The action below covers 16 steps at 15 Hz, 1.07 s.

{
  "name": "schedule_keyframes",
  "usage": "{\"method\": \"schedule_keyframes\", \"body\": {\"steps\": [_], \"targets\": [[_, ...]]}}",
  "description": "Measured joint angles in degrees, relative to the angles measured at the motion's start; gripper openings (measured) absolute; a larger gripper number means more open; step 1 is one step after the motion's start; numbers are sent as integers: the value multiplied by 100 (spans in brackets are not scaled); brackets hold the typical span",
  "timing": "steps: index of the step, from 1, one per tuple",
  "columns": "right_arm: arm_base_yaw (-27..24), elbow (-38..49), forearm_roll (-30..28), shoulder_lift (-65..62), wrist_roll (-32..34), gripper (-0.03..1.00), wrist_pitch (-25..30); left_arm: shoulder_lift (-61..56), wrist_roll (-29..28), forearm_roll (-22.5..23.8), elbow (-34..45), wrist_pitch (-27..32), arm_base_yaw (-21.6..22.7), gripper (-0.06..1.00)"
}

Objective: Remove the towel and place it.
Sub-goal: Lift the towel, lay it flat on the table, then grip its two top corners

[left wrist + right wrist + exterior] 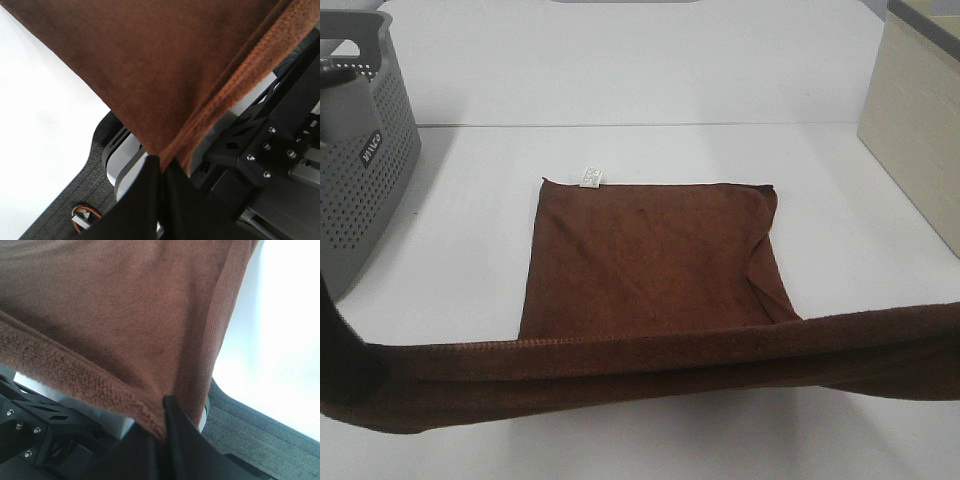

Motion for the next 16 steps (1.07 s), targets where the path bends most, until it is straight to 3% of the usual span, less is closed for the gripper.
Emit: {"method": "schedule_keyframes", "body": {"steps": [2, 4, 5, 6, 7, 10, 16], "targets": [[0, 52, 80, -115, -63, 1, 0, -40, -23, -138, 292, 0, -92, 0], [0, 361, 367, -126, -447, 1, 40, 97, -11, -63, 659, 6, -510, 0], [0, 659, 602, -126, -768, 1, 97, 395, -11, 143, 751, 40, -963, 0], [0, 659, 602, -126, -768, 1, 97, 395, -11, 143, 751, 40, -963, 0], [-11, 837, 699, -63, -917, 1, 115, 785, 57, 235, 751, 57, -1346, 0], [-11, 985, 831, 424, -1083, 1, 11, 1604, 246, 286, 705, 103, -1851, 0], [-17, 1003, 722, 1851, -1318, 1, -201, 2876, 510, 378, -212, 183, -2131, 0]]}}
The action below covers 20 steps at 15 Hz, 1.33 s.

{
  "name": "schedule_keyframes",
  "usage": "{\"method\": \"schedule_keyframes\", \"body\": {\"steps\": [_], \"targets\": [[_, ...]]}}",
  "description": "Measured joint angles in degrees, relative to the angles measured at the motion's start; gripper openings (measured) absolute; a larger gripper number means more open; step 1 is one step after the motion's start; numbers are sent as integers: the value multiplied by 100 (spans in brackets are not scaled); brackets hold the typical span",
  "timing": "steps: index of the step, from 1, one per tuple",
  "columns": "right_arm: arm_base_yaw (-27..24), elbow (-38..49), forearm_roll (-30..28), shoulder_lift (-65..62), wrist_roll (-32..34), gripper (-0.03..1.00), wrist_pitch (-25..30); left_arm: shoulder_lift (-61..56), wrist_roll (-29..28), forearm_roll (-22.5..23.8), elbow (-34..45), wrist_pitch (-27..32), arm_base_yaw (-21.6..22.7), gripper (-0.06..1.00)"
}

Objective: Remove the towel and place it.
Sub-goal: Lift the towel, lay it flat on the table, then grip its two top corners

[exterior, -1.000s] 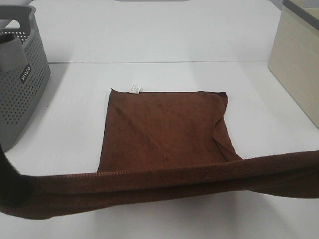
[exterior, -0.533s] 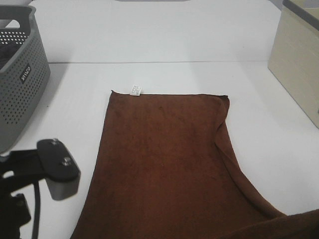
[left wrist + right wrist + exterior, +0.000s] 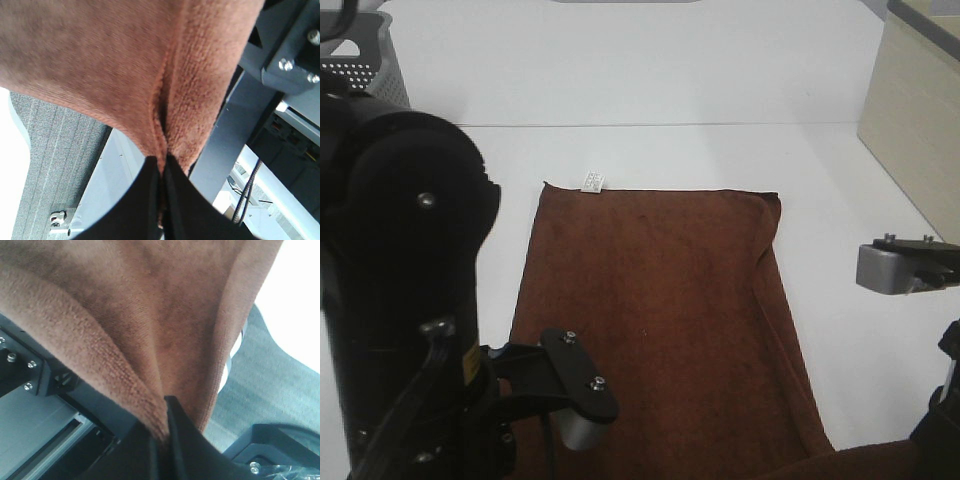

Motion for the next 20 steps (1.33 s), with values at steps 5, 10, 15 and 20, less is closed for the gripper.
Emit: {"method": "schedule_keyframes", "body": {"steps": [5, 10, 15, 20], "targets": [[0, 0, 86, 808, -86, 1, -401, 808, -46, -160, -435, 29, 0, 0], [0, 132, 476, 991, -304, 3, -653, 1186, -309, -682, -699, -40, 0, 0], [0, 264, 561, 991, -332, 7, -647, 1232, -413, -1220, -699, -390, 0, 0], [0, 269, 647, 991, -447, 28, -424, 1232, -584, -1306, -699, -567, 0, 9]]}}
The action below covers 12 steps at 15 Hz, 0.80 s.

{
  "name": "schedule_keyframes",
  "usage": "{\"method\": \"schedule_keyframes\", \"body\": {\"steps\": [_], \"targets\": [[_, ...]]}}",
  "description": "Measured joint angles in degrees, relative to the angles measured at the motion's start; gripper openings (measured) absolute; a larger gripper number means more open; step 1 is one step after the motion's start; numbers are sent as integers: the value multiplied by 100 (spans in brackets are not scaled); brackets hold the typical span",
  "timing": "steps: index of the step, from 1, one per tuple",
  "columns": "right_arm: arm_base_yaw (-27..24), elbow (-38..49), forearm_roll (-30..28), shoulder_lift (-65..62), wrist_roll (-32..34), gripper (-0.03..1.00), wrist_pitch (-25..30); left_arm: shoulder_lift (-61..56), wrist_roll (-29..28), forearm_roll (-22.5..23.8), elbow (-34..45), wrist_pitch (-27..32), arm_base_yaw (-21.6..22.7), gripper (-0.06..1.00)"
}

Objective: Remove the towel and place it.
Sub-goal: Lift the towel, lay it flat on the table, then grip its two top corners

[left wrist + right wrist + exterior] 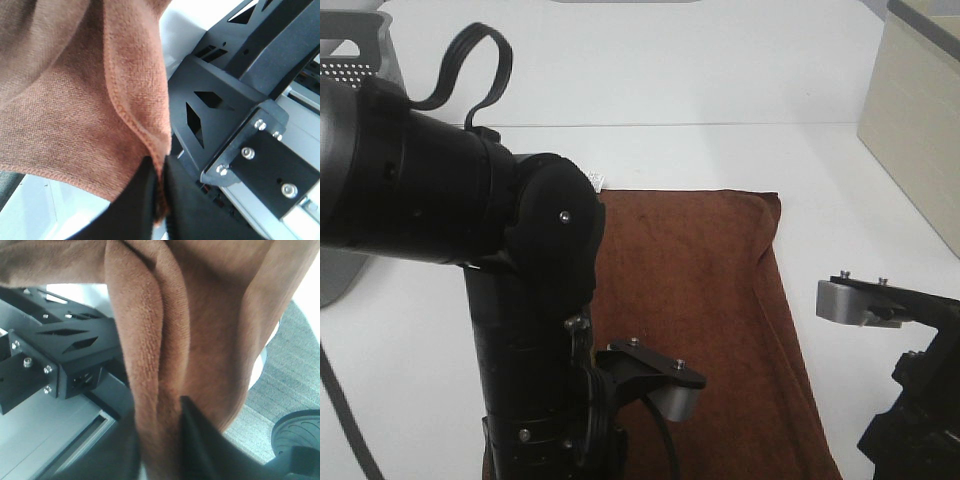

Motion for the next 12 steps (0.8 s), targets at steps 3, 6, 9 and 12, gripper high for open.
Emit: {"method": "schedule_keyframes", "body": {"steps": [3, 6, 9, 12], "targets": [[0, 11, 0, 0, 206, 62, 0, 0, -550, -97, 0, -258, 0, 50], [0, -6, -17, 0, 258, 74, 0, 0, -642, -126, 0, -258, 0, 86], [0, -424, -298, 6, 315, 76, -92, -57, -579, 6, -29, -172, 40, 89], [-23, -1083, -957, 17, 762, 76, -413, -206, -814, 728, -241, 229, 716, 89]]}}
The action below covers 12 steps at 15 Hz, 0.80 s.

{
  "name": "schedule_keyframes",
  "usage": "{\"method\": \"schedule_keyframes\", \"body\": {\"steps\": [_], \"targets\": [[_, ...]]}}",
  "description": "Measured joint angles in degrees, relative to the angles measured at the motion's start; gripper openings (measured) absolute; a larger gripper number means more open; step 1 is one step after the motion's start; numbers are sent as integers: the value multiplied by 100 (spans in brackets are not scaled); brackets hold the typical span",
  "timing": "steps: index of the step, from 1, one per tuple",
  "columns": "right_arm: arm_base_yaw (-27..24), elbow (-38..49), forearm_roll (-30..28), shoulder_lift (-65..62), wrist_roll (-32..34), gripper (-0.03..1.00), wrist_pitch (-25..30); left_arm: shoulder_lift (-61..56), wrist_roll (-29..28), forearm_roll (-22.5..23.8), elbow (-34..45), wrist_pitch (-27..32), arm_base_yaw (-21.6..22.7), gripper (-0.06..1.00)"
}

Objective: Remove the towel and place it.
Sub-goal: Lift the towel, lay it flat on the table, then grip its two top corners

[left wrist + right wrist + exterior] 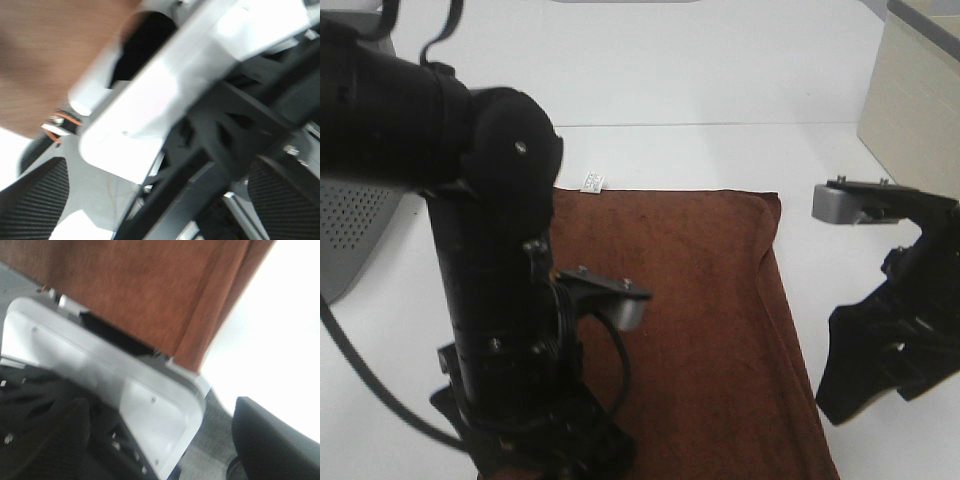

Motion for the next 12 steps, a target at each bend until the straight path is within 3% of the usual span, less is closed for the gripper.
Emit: {"method": "schedule_keyframes", "body": {"steps": [2, 4, 8, 12], "targets": [[-17, -367, -195, 0, 149, 76, -138, -34, -29, 430, -298, 160, 653, 89], [-390, -676, -206, 17, 235, 76, -350, -40, 57, 630, -619, 149, 1306, 89], [-1581, -1788, 344, 745, -361, 76, -407, -40, 327, 676, -1152, -292, 2573, 89], [-2011, -3037, 940, 2045, -1089, 76, -338, 281, 613, 539, -1702, -647, 3403, 89]]}}
